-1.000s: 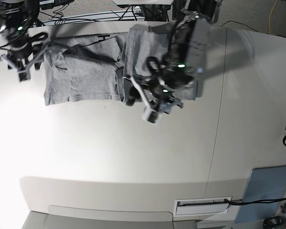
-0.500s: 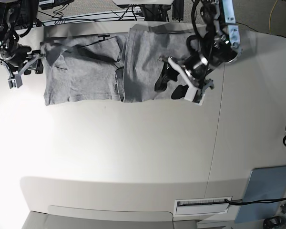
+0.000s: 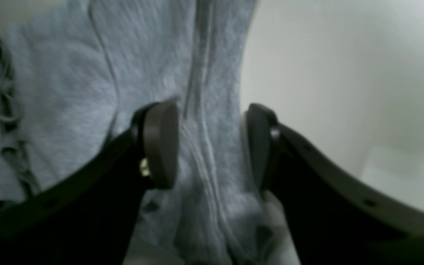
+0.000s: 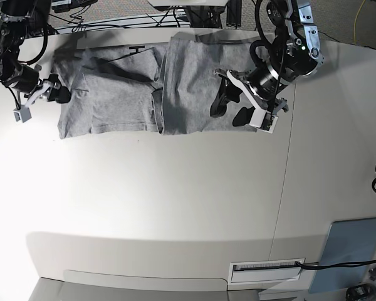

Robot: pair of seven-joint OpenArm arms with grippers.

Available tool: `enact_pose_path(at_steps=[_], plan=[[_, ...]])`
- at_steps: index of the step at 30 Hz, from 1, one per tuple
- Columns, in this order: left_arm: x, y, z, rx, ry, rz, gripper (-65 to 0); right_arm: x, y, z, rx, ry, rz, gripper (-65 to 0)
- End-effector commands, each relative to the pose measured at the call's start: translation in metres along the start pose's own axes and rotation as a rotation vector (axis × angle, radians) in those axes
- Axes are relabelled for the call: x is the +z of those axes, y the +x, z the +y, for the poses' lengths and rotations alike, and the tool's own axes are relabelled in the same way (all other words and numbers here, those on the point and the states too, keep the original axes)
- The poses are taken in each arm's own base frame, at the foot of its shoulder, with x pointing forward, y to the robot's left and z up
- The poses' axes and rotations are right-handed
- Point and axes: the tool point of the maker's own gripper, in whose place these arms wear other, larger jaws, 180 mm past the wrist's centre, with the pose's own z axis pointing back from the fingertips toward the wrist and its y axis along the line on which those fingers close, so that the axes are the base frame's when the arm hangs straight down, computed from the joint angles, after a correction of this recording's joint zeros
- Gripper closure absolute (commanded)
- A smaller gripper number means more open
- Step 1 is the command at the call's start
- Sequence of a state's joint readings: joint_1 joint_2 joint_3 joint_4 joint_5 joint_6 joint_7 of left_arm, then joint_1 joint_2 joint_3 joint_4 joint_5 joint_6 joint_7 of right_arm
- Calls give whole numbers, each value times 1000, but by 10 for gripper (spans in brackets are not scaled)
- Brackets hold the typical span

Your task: Fold the T-shirt properly

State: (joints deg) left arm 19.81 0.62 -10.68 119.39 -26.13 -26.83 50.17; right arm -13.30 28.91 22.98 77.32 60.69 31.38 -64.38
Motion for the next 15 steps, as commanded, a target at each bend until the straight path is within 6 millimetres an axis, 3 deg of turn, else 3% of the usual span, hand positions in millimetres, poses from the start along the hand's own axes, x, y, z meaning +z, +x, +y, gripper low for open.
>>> enact_pose_path(at_steps=[1, 15], plan=[[2, 13, -4, -7, -13, -49, -356, 6, 1, -3, 17, -3, 17, -301], [2, 10, -1, -21, 5, -33, -354, 11, 16, 4, 19, 51, -28, -301]])
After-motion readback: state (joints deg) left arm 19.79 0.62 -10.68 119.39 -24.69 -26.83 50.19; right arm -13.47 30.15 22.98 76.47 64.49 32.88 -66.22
